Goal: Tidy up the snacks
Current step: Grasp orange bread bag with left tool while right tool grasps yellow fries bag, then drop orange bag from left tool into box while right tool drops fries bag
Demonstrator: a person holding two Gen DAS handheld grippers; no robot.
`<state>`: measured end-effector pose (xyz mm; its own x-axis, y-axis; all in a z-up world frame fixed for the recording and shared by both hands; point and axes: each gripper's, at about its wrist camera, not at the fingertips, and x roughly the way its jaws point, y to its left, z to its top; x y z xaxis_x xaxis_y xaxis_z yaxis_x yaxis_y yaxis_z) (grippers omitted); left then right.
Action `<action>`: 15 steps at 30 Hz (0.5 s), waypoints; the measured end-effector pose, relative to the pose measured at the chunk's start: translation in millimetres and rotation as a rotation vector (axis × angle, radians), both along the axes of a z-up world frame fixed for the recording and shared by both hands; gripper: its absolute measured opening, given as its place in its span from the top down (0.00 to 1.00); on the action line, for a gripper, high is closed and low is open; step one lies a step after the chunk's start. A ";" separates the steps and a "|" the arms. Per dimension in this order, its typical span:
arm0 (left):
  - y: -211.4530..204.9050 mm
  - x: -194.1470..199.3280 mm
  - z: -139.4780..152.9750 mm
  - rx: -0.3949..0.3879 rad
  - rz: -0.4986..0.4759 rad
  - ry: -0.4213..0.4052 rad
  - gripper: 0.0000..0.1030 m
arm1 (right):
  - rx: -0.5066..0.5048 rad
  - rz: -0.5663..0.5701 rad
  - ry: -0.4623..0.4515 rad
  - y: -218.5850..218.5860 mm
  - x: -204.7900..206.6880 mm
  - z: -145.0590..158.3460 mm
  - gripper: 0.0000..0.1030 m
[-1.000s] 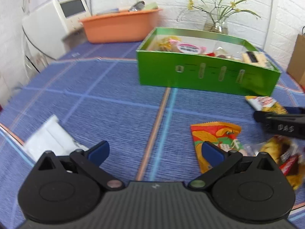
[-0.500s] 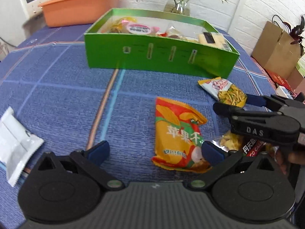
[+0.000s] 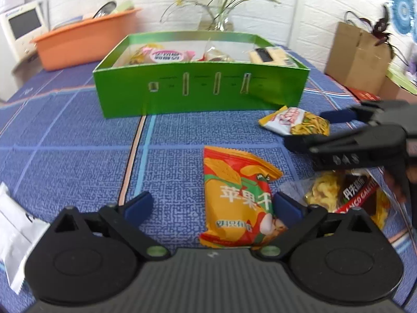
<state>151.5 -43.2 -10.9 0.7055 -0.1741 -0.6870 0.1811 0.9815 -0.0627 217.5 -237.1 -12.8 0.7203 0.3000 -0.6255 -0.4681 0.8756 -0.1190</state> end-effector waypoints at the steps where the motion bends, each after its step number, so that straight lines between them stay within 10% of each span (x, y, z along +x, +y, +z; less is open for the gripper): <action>1: 1.2 -2.3 0.0 -0.001 -0.011 -0.011 0.09 | -0.001 -0.003 0.006 2.6 1.9 0.3 0.00; 5: 9.5 -10.7 4.5 -0.027 -0.078 -0.031 0.41 | 0.013 0.001 0.024 7.9 3.0 1.5 0.00; 7: 20.0 -10.3 6.6 -0.071 -0.091 -0.007 0.48 | 0.025 -0.017 0.046 11.7 0.9 4.9 0.27; 15: 77.9 -32.9 22.2 -0.175 -0.034 -0.026 0.53 | 0.276 -0.033 -0.029 21.1 -39.5 28.4 0.29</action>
